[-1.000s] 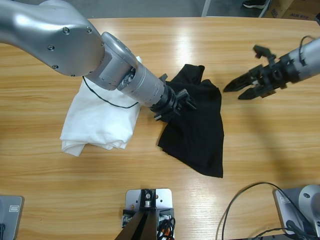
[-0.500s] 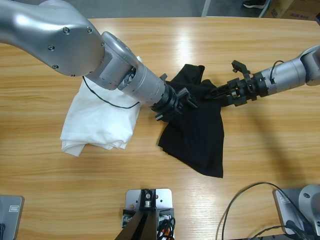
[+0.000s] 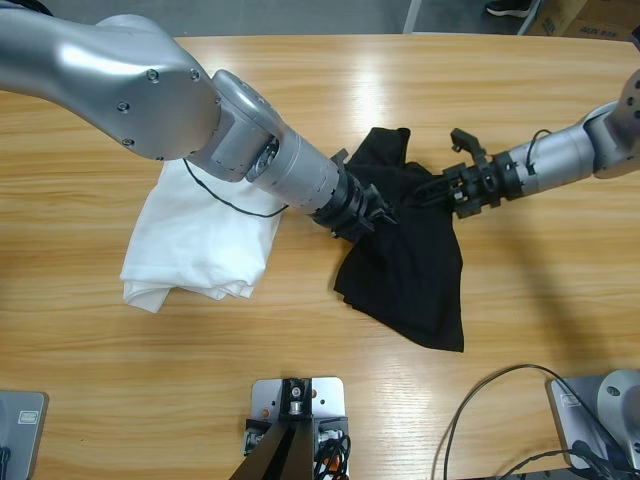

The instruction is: Fold clothes

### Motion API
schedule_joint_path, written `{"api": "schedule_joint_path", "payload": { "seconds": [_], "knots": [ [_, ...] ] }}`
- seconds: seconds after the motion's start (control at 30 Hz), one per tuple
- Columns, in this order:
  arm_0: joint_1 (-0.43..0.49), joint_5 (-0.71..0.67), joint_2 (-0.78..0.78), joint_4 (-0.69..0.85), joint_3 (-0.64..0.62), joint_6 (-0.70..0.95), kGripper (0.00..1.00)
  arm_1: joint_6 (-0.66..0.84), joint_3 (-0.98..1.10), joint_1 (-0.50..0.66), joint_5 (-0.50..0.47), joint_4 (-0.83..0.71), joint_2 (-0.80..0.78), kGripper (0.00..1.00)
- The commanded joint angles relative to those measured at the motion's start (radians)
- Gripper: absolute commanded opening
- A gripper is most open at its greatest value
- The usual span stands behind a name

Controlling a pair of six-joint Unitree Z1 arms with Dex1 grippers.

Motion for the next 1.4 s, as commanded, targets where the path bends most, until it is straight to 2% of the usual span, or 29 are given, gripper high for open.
{"api": "schedule_joint_path", "payload": {
  "seconds": [0.03, 0.27, 0.4, 0.6, 0.9, 1.1, 1.27, 1.4],
  "knots": [
    [-0.009, -0.005, 0.055, -0.013, 0.011, 0.016, 0.0, -0.013, 0.022, 0.034, -0.029, -0.007, 0.054, 0.0],
    [-0.017, 0.079, 0.026, -0.089, 0.013, 0.094, 0.0, -0.007, 0.022, 0.034, -0.024, -0.008, 0.006, 0.0],
    [-0.027, 0.061, 0.025, -0.16, 0.001, 0.082, 0.0, 0.042, 0.018, 0.077, -0.014, -0.006, -0.07, 0.0],
    [-0.034, 0.055, 0.016, -0.168, 0.0, 0.061, 0.0, 0.139, -0.01, 0.135, -0.009, 0.003, -0.206, 0.0],
    [0.0, 0.076, -0.146, -0.076, -0.049, 0.073, 0.0, 0.149, -0.192, 0.178, -0.023, 0.239, -0.342, 0.0],
    [0.043, 0.078, -0.282, 0.05, -0.016, 0.105, 0.0, 0.186, -0.355, 0.282, -0.051, 0.349, -0.362, 0.0],
    [0.059, 0.079, -0.38, 0.081, 0.062, 0.122, 0.0, 0.243, -0.511, 0.413, -0.096, 0.402, -0.336, 0.0],
    [0.104, 0.079, -0.485, 0.086, 0.172, 0.134, 0.0, 0.278, -0.681, 0.517, -0.136, 0.447, -0.26, 0.0]
  ]
}}
